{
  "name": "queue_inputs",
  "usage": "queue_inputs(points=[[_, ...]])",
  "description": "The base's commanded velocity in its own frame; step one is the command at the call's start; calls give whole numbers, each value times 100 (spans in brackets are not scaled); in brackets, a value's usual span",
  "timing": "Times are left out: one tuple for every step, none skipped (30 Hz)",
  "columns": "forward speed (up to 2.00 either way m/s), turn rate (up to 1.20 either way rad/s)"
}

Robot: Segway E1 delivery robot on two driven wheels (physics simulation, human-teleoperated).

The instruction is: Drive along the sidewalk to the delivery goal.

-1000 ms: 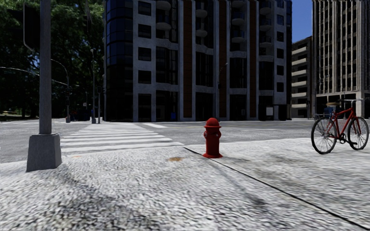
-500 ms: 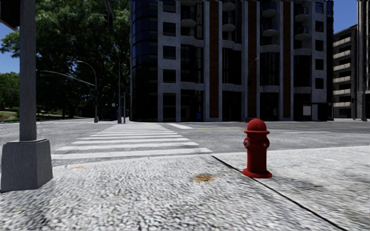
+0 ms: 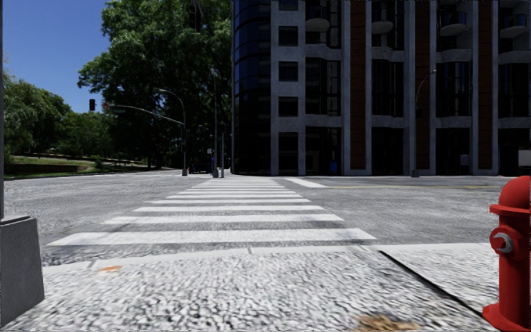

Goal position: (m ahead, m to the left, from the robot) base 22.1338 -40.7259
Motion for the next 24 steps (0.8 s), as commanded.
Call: queue_inputs(points=[[200, 40], [200, 38], [200, 30], [200, 0], [200, 0], [200, 0], [200, 0], [200, 0], [200, 0], [200, 0], [200, 0], [200, 0], [200, 0], [200, 0], [200, 0], [200, 0], [200, 0], [200, 0], [200, 0], [200, 0], [200, 0], [200, 0], [200, 0], [200, 0]])
